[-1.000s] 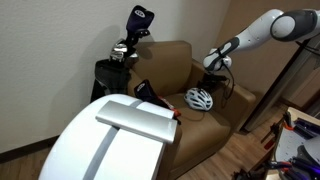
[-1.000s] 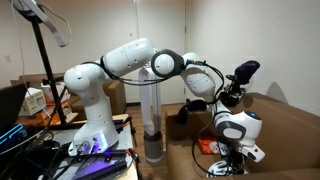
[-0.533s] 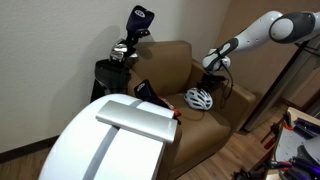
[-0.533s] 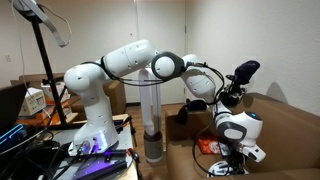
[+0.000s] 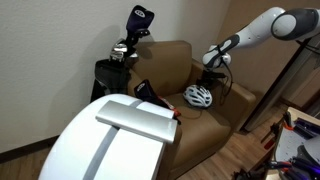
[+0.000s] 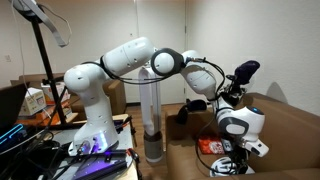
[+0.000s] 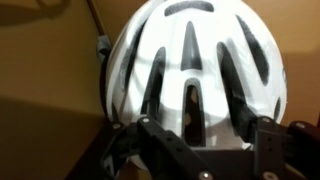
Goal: Move the helmet from the seat of the brown chair to the right arm rest
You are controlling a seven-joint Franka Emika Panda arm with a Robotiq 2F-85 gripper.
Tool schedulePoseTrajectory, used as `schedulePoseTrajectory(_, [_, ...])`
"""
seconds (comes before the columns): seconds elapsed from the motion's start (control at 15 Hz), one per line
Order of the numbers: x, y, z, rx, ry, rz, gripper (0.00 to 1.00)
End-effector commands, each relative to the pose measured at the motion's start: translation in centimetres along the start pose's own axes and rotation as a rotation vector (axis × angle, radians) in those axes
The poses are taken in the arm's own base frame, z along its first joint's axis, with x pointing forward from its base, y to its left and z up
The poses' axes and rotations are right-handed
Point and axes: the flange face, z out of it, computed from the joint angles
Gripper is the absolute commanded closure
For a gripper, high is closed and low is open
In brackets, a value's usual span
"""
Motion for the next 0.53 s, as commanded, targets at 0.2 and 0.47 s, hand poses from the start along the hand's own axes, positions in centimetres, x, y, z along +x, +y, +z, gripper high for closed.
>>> schedulePoseTrajectory(0.2, [-2.2,-0.6,-8.8,0.015,0.04,0.016,0.53])
schedulePoseTrajectory(0.47, [-4.5,0.1,-14.0,0.009,0.067,0.038,0.53])
